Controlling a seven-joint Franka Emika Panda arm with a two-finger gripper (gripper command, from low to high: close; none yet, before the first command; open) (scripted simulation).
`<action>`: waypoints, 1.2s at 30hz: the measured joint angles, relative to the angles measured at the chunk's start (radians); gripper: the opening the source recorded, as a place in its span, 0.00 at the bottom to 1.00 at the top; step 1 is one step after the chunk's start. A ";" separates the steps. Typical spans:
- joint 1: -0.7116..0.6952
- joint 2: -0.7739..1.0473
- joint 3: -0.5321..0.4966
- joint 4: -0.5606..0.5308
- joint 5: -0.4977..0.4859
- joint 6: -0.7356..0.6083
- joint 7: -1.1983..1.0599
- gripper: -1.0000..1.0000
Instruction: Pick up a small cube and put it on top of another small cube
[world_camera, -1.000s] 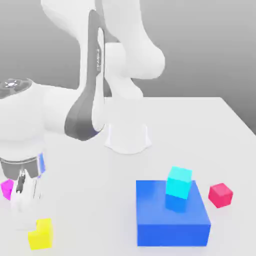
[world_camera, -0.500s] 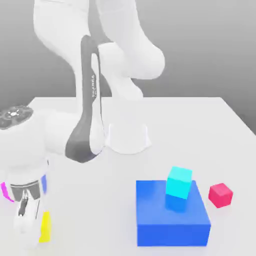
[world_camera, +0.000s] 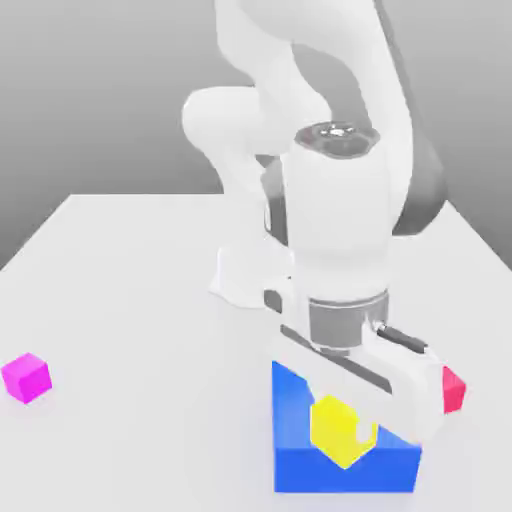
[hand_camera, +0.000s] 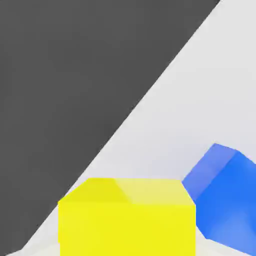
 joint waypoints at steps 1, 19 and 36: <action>0.063 -0.023 0.033 -0.025 0.003 -0.004 0.035 0.00; 0.482 0.074 -0.157 -0.155 -0.215 0.149 0.401 0.00; 0.473 -0.032 -0.126 -0.158 -0.109 0.057 0.324 1.00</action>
